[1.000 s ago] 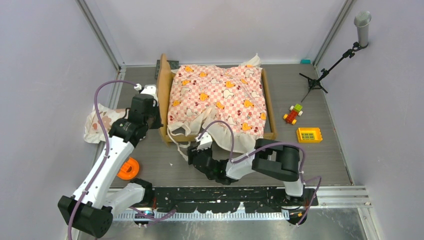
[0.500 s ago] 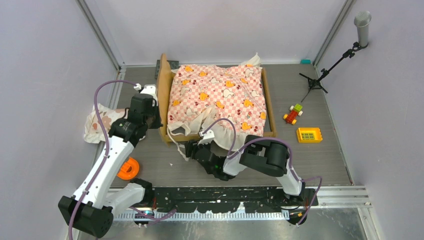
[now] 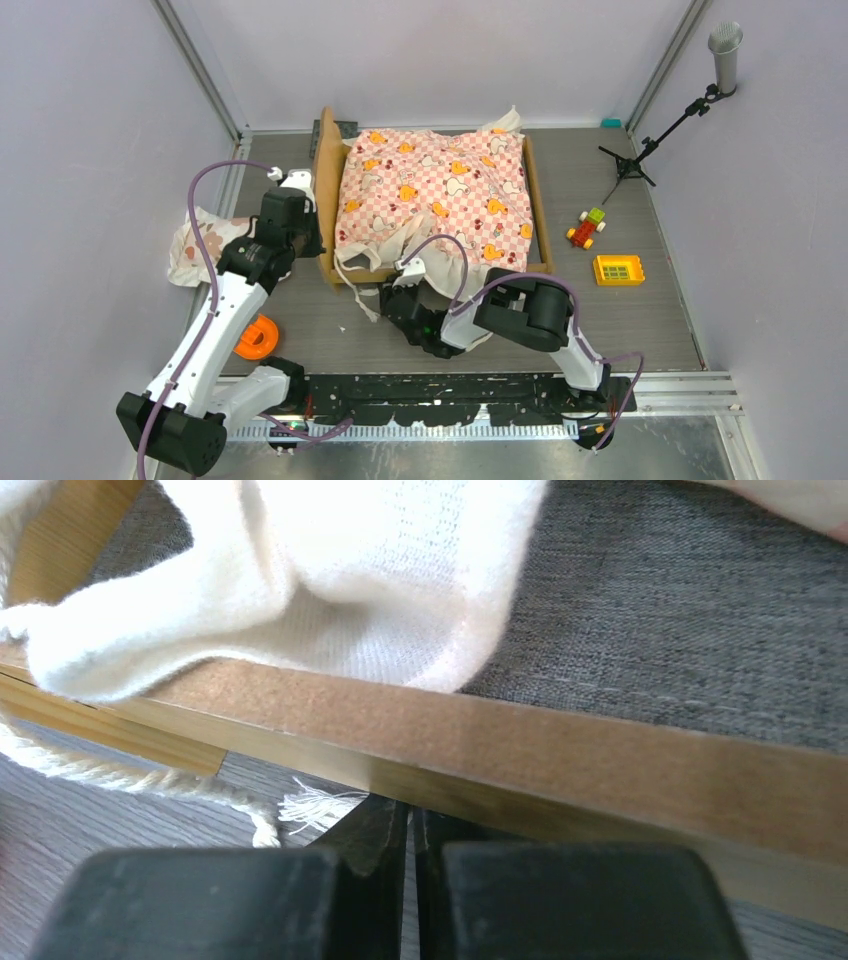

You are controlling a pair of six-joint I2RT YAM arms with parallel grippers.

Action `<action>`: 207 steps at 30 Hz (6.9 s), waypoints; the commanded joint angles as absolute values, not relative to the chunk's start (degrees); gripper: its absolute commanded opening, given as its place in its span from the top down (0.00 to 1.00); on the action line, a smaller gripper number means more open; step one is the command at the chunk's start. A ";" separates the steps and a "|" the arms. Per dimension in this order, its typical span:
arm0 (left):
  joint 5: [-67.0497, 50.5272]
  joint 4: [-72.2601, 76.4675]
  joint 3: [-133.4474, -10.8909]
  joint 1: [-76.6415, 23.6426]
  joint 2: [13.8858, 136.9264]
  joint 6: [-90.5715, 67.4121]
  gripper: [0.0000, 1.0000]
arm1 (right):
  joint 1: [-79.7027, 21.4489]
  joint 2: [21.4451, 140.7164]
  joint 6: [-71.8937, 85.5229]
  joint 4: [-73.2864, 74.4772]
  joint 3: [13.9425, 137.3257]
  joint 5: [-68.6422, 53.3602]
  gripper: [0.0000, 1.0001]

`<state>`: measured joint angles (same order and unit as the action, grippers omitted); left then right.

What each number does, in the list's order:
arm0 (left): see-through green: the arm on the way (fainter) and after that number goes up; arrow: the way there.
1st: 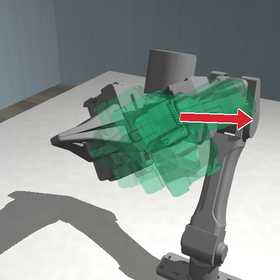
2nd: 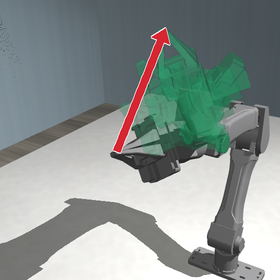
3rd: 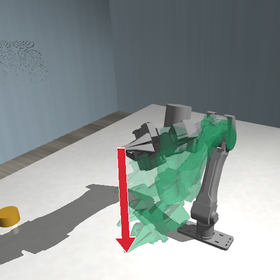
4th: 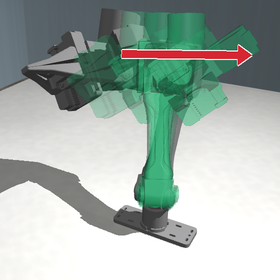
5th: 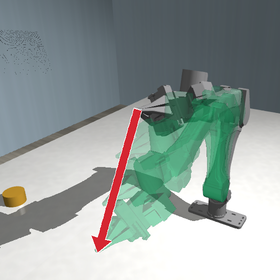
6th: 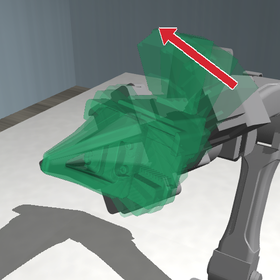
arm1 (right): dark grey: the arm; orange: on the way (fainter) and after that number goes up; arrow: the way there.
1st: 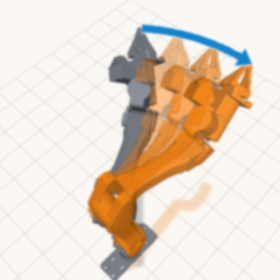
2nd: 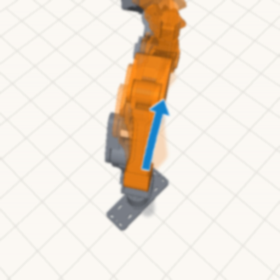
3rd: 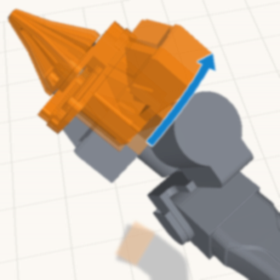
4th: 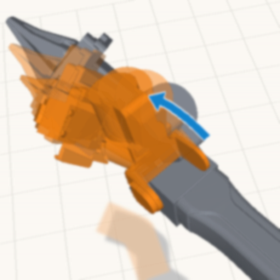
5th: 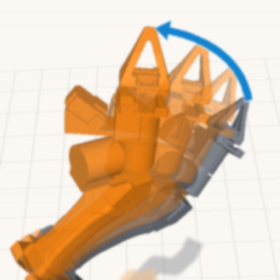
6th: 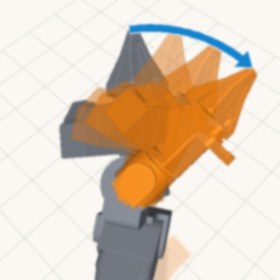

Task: Set up the pet bed
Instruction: Cross the ropes on the bed frame, then adjust the bed frame at the center of the board, then tie the ropes to the bed frame.

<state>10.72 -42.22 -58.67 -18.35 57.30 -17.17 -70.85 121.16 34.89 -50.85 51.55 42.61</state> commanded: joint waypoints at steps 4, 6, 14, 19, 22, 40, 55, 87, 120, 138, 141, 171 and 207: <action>3.75 -40.59 -57.49 -18.31 55.76 -19.51 1.00 | -70.40 118.53 35.02 -54.32 49.70 36.51 0.99; 3.26 -40.75 -57.82 -18.33 55.02 -19.65 0.91 | -70.53 118.34 35.79 -54.86 49.30 31.36 0.99; 2.27 -43.02 -60.04 -18.28 48.77 -20.10 0.48 | -74.20 113.45 38.75 -50.92 45.28 32.24 0.99; 2.83 -46.29 -60.62 -18.28 45.18 -21.41 0.46 | -76.22 110.99 39.18 -43.90 45.95 31.00 0.99; 2.56 -47.08 -58.15 -18.28 42.21 -24.04 0.46 | -77.36 110.03 39.16 -40.25 47.17 29.89 0.99; -3.90 -44.43 -39.10 -19.24 28.55 -39.52 0.57 | -82.54 107.28 36.46 -31.82 48.29 23.64 0.99; 4.86 -34.40 -29.72 -21.80 36.84 -43.29 0.53 | -82.34 99.59 36.26 -25.38 46.73 32.00 0.54; 4.44 -7.82 -23.68 -21.80 51.67 -35.07 0.44 | -55.57 97.05 28.17 -17.10 54.61 13.06 0.69; 10.92 -18.44 -26.63 -21.97 53.70 -40.65 0.50 | -77.09 95.64 41.26 -28.46 44.96 18.06 0.49; 17.56 -50.99 -44.99 -21.89 24.18 -41.45 0.45 | -78.13 113.72 49.51 -16.74 64.78 28.14 0.41; 18.48 -52.63 -47.34 -21.94 23.89 -40.43 0.44 | -78.11 116.27 50.03 -11.58 68.50 28.77 0.46; 21.97 -54.76 -51.36 -21.91 21.16 -37.54 0.41 | -75.62 115.48 39.04 -3.32 78.86 18.90 0.99; 13.16 -47.78 -43.72 -21.93 23.66 -39.24 0.40 | -66.59 102.15 25.23 15.30 72.08 10.68 0.99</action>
